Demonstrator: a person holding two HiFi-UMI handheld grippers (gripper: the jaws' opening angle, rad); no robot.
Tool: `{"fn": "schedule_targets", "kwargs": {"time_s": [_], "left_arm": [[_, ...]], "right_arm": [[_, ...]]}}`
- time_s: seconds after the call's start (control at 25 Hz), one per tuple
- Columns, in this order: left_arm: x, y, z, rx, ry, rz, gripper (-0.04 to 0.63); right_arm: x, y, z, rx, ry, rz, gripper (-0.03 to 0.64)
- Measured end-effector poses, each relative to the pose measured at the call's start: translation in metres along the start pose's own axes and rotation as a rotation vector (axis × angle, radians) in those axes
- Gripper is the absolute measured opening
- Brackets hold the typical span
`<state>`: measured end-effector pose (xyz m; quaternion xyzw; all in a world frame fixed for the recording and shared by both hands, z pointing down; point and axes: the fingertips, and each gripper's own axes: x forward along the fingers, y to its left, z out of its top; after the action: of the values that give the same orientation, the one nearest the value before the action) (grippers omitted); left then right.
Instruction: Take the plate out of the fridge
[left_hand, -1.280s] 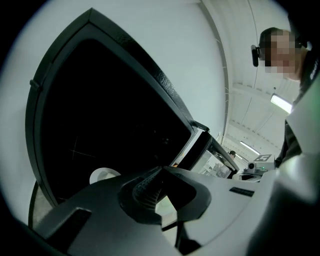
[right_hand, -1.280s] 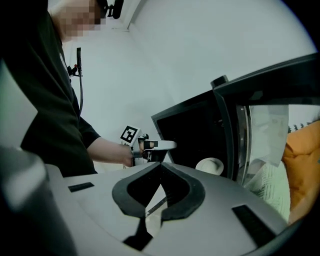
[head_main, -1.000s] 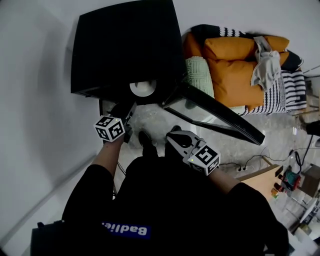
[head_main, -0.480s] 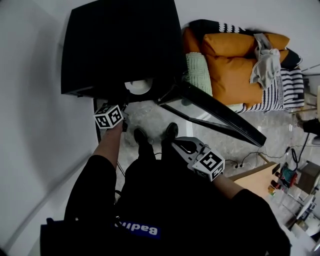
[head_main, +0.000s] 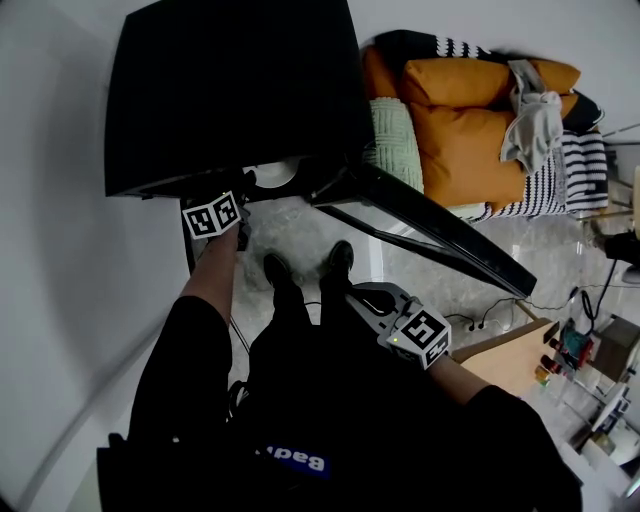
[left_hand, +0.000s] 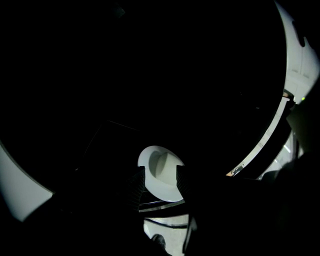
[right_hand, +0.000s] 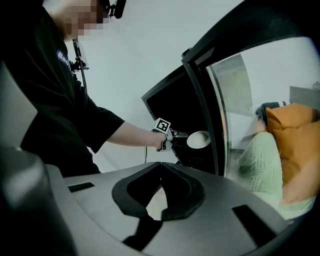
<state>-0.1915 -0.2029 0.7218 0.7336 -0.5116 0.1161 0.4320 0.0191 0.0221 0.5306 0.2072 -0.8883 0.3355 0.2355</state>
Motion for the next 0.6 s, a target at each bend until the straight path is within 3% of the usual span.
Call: {"fn": "schedule_targets", "kwargs": {"time_s": [0.6], "left_arm": [[0.024,0.021,-0.021,-0.057,0.124,0.070,0.181]], "right_arm": [[-0.003,-0.010,-0.015,0.050,0.011,-0.025,0.008]]}}
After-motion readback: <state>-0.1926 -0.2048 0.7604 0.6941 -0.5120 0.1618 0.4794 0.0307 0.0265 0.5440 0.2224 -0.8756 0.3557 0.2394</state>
